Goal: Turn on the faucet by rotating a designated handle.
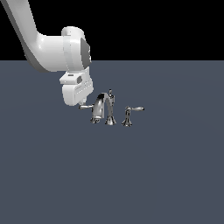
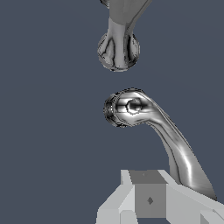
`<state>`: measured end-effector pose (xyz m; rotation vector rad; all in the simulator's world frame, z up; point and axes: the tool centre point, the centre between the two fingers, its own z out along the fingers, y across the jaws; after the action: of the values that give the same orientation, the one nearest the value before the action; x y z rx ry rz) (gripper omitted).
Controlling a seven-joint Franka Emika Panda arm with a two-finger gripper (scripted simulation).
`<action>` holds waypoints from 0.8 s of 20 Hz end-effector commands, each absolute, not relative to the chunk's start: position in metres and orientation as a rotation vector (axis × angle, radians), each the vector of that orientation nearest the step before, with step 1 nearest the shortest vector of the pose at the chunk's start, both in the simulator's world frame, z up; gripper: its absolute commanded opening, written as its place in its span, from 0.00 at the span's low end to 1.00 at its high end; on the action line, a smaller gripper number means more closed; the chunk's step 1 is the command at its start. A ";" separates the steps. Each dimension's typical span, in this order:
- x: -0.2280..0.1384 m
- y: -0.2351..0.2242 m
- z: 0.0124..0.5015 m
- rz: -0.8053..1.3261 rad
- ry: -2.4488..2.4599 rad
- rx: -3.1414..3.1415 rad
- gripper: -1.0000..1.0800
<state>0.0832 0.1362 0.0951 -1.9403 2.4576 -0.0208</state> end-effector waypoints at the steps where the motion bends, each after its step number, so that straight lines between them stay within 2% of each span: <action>1: 0.072 0.137 0.095 -0.008 2.462 -1.949 0.00; 10: 0.046 0.138 0.095 -0.001 2.459 -1.955 0.00; 12: 0.049 0.141 0.095 -0.004 2.454 -1.958 0.00; 16: 0.040 0.129 0.095 -0.003 2.455 -1.957 0.00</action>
<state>0.0436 0.1374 0.0948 -1.9629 2.4465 -0.0025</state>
